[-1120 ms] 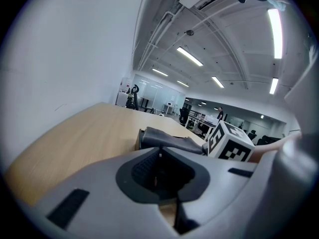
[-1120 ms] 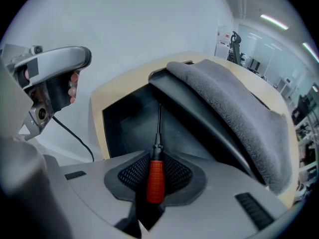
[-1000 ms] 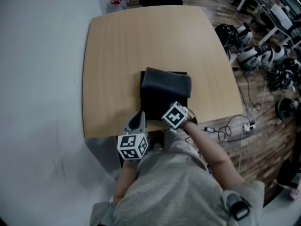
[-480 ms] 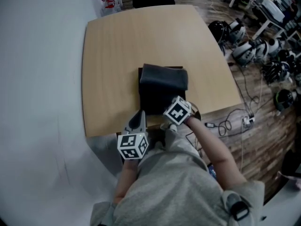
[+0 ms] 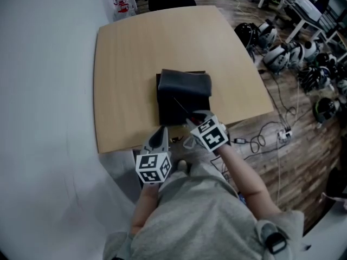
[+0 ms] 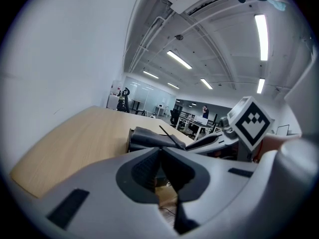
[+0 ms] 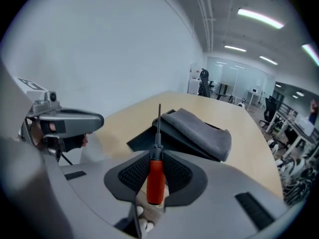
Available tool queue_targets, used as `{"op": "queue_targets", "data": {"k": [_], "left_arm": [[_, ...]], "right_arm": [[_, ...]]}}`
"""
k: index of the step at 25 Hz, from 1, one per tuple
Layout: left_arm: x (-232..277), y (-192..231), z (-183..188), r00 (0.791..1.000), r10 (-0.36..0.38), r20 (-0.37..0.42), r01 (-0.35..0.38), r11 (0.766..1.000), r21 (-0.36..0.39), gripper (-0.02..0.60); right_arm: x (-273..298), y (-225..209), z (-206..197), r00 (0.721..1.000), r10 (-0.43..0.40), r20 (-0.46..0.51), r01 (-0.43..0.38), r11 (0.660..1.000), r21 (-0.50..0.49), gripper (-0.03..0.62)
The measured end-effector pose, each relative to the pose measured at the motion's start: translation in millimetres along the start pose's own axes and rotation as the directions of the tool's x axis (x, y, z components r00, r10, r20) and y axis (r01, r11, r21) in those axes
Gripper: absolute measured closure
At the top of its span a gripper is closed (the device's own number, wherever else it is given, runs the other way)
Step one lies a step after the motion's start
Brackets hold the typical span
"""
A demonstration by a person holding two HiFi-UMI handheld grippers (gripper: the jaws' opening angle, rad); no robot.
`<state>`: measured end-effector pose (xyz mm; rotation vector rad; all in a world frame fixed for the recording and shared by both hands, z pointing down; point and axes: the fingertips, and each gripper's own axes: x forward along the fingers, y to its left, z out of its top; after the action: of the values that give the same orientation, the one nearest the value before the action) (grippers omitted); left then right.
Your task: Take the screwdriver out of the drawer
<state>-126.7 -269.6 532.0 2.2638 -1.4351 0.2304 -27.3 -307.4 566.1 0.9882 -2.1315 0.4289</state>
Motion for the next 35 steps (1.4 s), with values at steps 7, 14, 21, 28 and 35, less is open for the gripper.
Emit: {"op": "queue_targets", "data": {"k": [7,14,21,28,35], "left_arm": [[-27,-34,-10,0.999,0.035,0.020,-0.035,0.999,0.001,0.580],[-66,-91,-35,0.995,0.090,0.051,-0.088,0.996,-0.032,0.580],[-108,-145,-66,0.993,0.106,0.055,-0.105,0.994,-0.026,0.580],[-133,-166,-82,0.991,0.117,0.068,-0.116,0.993,-0.023,0.580],[-140,-172,-83,0.989,0.120,0.091,-0.118,0.993,-0.029,0.580]], "right_arm": [[-64,11,-13,0.978,-0.041,0.206,0.023,0.996,0.090,0.513],[-130,19,-67,0.960,-0.048,0.276,0.019,0.994,0.107,0.513],[-178,50,-113,0.944,0.003,0.329,-0.047,0.991,0.126,0.513],[-204,71,-135,0.931,0.017,0.364,-0.064,0.991,0.117,0.513],[-213,75,-137,0.922,0.006,0.388,-0.054,0.992,0.113,0.513]]}}
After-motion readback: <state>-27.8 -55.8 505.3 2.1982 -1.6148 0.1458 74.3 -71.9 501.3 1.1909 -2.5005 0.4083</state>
